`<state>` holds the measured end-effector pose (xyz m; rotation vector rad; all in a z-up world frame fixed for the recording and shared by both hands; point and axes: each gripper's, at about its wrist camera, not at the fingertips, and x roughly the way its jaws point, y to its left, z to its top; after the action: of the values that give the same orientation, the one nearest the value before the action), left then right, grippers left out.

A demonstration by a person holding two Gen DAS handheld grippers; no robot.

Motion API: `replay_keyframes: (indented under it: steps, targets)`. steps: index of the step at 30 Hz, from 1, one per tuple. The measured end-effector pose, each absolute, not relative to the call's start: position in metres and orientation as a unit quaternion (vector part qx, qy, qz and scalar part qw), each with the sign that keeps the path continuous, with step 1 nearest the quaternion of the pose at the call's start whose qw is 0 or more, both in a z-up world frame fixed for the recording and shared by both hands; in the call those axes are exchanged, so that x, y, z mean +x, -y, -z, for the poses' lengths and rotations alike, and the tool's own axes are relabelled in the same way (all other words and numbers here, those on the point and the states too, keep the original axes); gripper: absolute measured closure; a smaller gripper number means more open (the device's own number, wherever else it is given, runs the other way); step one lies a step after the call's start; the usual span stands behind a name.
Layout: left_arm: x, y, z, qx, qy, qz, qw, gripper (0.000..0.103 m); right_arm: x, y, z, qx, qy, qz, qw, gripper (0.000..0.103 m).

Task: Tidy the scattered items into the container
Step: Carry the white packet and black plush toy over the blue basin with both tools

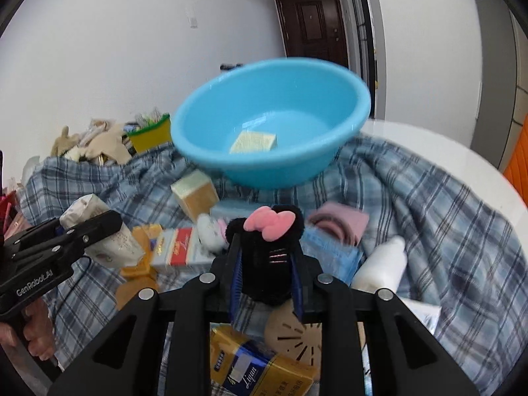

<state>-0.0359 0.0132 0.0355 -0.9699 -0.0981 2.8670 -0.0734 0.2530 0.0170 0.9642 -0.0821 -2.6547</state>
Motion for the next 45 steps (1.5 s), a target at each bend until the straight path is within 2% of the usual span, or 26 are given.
replay_keyframes:
  steps: [14,25,32,45]
  targets:
    - [-0.049,-0.034,-0.132,-0.237,-0.001,-0.970,0.059,0.067,-0.057,-0.260,-0.137,0.220,0.025,0.961,0.166,0.079]
    - [-0.021,-0.045,-0.231,-0.148,-0.039,-0.987,0.054,0.067,-0.038,-0.246,-0.213,0.149,-0.002,0.974,0.173,0.078]
    - [-0.012,-0.045,-0.244,-0.140,-0.040,-0.988,0.053,0.067,-0.029,-0.242,-0.220,0.138,-0.009,0.976,0.170,0.078]
    - [-0.045,-0.040,-0.217,-0.169,-0.033,-0.984,0.056,0.067,-0.044,-0.248,-0.213,0.141,0.002,0.977,0.161,0.078]
